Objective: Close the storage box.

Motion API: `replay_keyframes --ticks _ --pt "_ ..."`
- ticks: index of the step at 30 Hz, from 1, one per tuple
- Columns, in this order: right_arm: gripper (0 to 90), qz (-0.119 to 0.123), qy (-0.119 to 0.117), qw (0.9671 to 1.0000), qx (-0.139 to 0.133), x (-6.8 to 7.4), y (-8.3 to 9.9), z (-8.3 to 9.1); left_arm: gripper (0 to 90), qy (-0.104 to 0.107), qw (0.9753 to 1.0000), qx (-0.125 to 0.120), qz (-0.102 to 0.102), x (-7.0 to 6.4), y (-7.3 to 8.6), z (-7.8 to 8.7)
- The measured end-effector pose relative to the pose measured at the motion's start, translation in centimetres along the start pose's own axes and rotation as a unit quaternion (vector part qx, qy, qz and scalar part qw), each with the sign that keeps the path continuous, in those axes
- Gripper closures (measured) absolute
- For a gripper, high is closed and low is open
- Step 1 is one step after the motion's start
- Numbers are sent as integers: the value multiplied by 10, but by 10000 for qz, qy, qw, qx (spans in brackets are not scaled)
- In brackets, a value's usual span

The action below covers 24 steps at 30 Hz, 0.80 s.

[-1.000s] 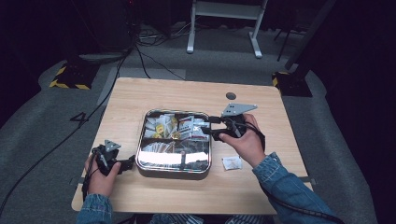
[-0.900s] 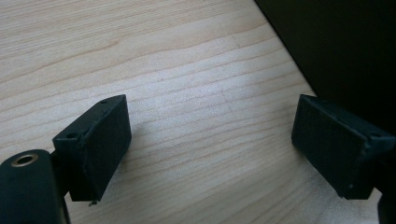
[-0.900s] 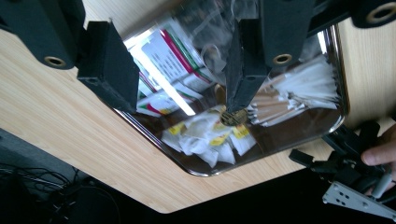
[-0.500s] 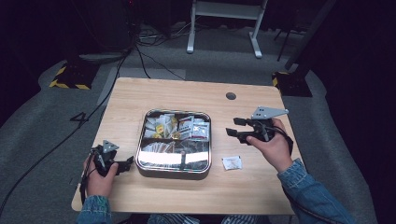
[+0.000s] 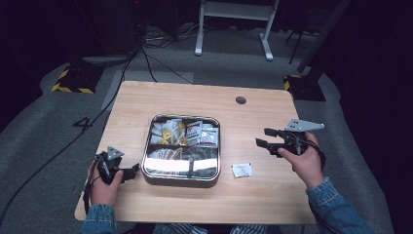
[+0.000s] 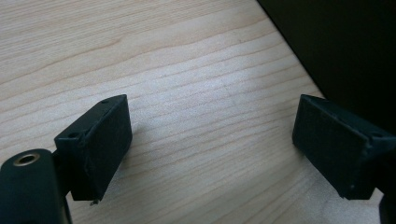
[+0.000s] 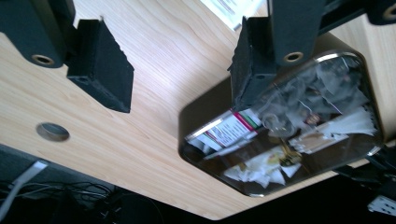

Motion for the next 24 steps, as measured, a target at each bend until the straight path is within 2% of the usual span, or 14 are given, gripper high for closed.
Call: replay_keyframes --ticks 4,10,13,16,19,24 --pt "377 34 165 9997 152 -12 15 6 124 -1 10000 1 0 0 0 0" --pt "381 -273 263 9993 59 -29 40 14 123 -1 10000 2 2 0 0 0" --pt "383 -318 364 9986 207 -37 50 16 120 0 10000 -2 -4 0 0 -1" --pt "381 -358 444 9981 238 -41 57 19 120 0 10000 -4 -2 0 -1 -1" --pt "379 -357 483 9976 347 -43 65 17 120 0 10000 -3 -3 0 -1 -1" --pt "378 -187 663 9953 680 -49 83 9 119 1 10000 -1 -5 0 -1 -1"
Point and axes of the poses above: each handheld gripper's, and its own axes: z roughly backward along the jaws, y roughly out of its underside, x roughly to its left, the point moved 6 cm from there along -z, roughly forward along the jaws, and after that the axes turned 3 degrees about -z, right-handed, at the moved point
